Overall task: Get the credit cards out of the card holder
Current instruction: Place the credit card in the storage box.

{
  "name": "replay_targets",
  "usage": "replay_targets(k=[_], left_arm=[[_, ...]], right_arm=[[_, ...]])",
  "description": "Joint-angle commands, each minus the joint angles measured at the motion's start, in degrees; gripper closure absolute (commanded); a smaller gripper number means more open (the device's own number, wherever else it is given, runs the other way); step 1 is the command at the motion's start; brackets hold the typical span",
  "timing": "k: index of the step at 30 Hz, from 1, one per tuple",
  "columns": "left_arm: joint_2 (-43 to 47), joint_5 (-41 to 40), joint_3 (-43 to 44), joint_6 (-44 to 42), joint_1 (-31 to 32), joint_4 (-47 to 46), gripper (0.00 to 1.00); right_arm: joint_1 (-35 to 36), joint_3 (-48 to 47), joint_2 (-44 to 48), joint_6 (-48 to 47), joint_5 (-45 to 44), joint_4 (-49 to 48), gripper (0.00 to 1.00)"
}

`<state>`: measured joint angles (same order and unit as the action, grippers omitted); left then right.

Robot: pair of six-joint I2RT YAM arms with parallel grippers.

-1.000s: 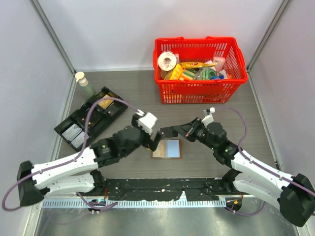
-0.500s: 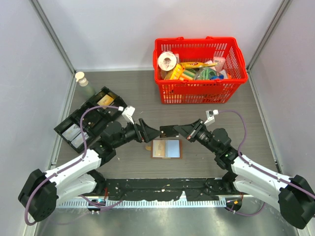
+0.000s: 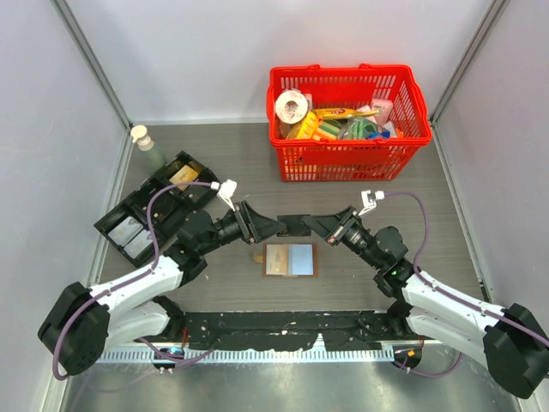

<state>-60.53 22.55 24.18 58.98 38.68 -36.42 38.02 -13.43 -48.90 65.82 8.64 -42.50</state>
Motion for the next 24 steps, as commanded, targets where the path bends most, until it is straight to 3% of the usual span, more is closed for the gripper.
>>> replay_targets(k=[1, 3, 7, 10, 12, 13, 14, 15, 17, 19, 24], left_arm=[[-0.8, 1.2, -0.4, 2.1, 0.6, -6.3, 0.49], [-0.9, 1.4, -0.6, 2.1, 0.8, -7.0, 0.62], [0.0, 0.7, -1.1, 1.2, 0.7, -6.6, 0.99], [1.7, -0.4, -0.7, -0.7, 0.7, -3.4, 1.00], [4.3, -2.4, -0.2, -3.4, 0.7, 0.6, 1.00], [5.6, -3.1, 0.1, -4.7, 0.6, 3.5, 1.00], [7.0, -4.6, 0.4, -6.1, 0.3, 6.3, 1.00], [8.7, -6.3, 0.8, -7.4, -0.3, 9.5, 1.00], [11.7, -8.5, 1.6, -9.8, -1.9, 16.8, 1.00], [14.3, -9.4, 1.9, -11.1, -4.5, 21.5, 1.00], [20.6, -12.5, 2.8, -13.5, -14.1, 33.3, 1.00]], right_arm=[[-0.2, 0.5, 0.0, -0.2, -0.3, -5.8, 0.99], [-0.2, 0.6, 0.0, -0.3, -0.4, -5.9, 0.99], [-0.2, 0.6, -0.1, -0.5, -0.2, -5.8, 0.99], [-0.2, 0.9, 0.2, -0.7, 0.1, -5.8, 0.98], [-0.2, 1.1, 1.0, -1.2, -0.2, -4.4, 0.87], [-0.2, 1.0, 2.0, -2.1, -0.3, -3.6, 0.68], [-0.3, 1.0, 2.6, -2.6, -0.8, -1.2, 0.60], [-0.3, 0.8, 4.0, -3.7, -1.6, 0.2, 0.45], [-0.3, 0.2, 6.5, -6.2, -2.9, 5.7, 0.32], [-0.3, -0.8, 9.3, -9.1, -4.5, 12.2, 0.23], [-0.4, -6.9, 13.7, -19.0, -8.3, 32.4, 0.19]])
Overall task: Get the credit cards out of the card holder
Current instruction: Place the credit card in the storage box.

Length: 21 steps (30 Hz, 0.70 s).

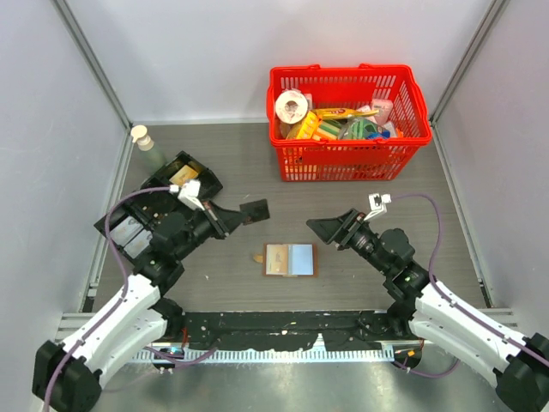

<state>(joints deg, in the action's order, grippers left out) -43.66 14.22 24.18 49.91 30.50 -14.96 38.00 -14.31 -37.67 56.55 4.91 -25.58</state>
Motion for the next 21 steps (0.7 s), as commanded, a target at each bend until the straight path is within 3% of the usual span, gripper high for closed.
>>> replay_targets(k=[1, 8, 12, 21], left_arm=[[4.8, -4.6, 3.0, -4.8, -8.8, 13.7, 1.00], [8.2, -10.8, 5.6, -8.3, -28.7, 26.7, 1.00], [5.5, -21.6, 8.1, -12.1, -30.2, 29.7, 1.00], [-8.2, -24.9, 13.9, -11.2, -37.3, 29.6, 1.00]], right_arm=[[-0.3, -7.0, 3.3, -10.5, -4.7, 17.3, 0.19], [-0.2, -8.4, 5.2, -16.2, -6.7, 25.2, 0.19], [-0.3, -7.8, 5.9, -17.4, -5.8, 27.1, 0.19], [-0.3, -7.5, 9.5, -21.3, -4.7, 30.0, 0.19]])
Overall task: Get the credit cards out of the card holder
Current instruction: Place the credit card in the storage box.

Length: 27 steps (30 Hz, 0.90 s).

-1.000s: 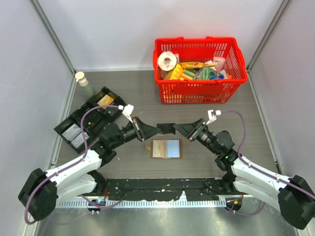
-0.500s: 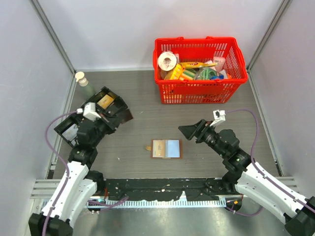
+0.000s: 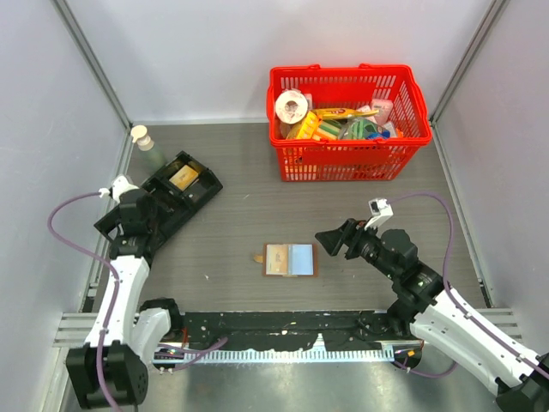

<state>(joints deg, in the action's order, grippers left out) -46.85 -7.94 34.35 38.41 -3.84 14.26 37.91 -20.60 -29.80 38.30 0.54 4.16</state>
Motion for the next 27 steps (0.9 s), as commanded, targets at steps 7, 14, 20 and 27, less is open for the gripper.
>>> replay_targets(k=[7, 14, 20, 27], left_arm=[[-16.0, 3.3, 3.5, 6.3, -7.5, -10.5, 0.98], [-24.2, 6.4, 3.3, 8.5, -9.0, -19.7, 0.97], [-26.4, 5.7, 5.8, 6.9, -9.8, -14.5, 0.47], [-20.3, 3.9, 10.5, -0.3, -9.7, -5.5, 0.21]], right_arm=[[-0.3, -1.5, 3.1, -3.8, -0.4, 1.5, 0.19], [-0.2, -2.0, 3.3, -4.3, 0.5, 2.5, 0.19], [-0.1, -2.8, 2.3, -4.7, 1.0, 3.0, 0.19], [-0.2, -4.4, -0.3, -6.6, 2.1, 4.1, 0.22]])
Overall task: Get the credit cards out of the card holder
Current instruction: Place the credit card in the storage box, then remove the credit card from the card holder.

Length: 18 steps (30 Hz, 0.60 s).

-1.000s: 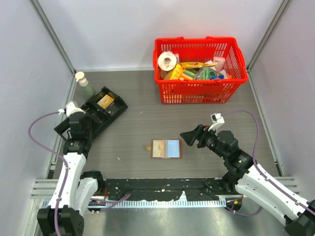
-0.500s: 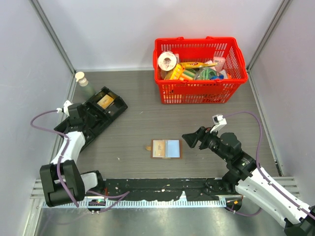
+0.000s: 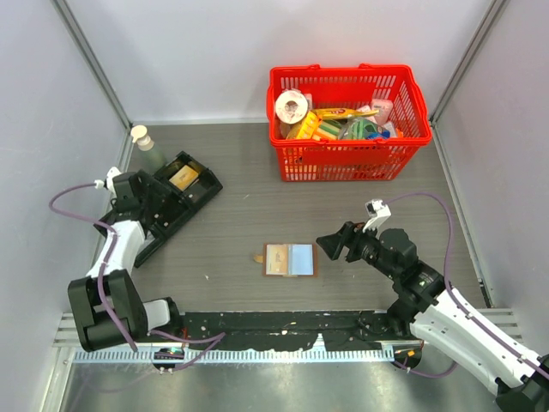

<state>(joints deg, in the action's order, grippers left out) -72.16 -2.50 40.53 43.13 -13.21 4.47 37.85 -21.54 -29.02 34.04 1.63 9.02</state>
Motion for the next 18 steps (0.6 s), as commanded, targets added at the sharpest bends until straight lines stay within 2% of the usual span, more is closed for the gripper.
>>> replay_targets(k=[1, 5, 9, 11, 15, 18], left_arm=[[5.7, -1.8, 5.4, -5.9, -0.3, 5.5, 0.21], [9.4, 0.3, 7.2, -7.3, 0.2, 8.2, 0.20], [11.6, 7.2, 8.5, -7.8, 4.0, 12.0, 0.20], [12.7, 9.2, 8.0, -7.8, 8.0, 12.9, 0.20], [13.7, 10.8, 5.8, -6.8, 21.0, 13.5, 0.20], [12.2, 13.8, 3.5, -4.7, 28.4, 12.7, 0.19]], right_arm=[[-0.2, -3.9, -1.5, -2.6, 1.4, -0.5, 0.22], [-0.1, -4.6, -2.9, -3.2, 2.3, -0.2, 0.22], [-0.1, -5.3, -5.0, -3.4, 3.7, -0.8, 0.24], [-0.1, -5.6, -6.5, -3.5, 4.6, -1.4, 0.25], [-0.1, -6.2, -10.3, -2.8, 6.8, -2.9, 0.28], [0.0, -7.0, -14.5, -2.1, 8.1, -3.6, 0.30]])
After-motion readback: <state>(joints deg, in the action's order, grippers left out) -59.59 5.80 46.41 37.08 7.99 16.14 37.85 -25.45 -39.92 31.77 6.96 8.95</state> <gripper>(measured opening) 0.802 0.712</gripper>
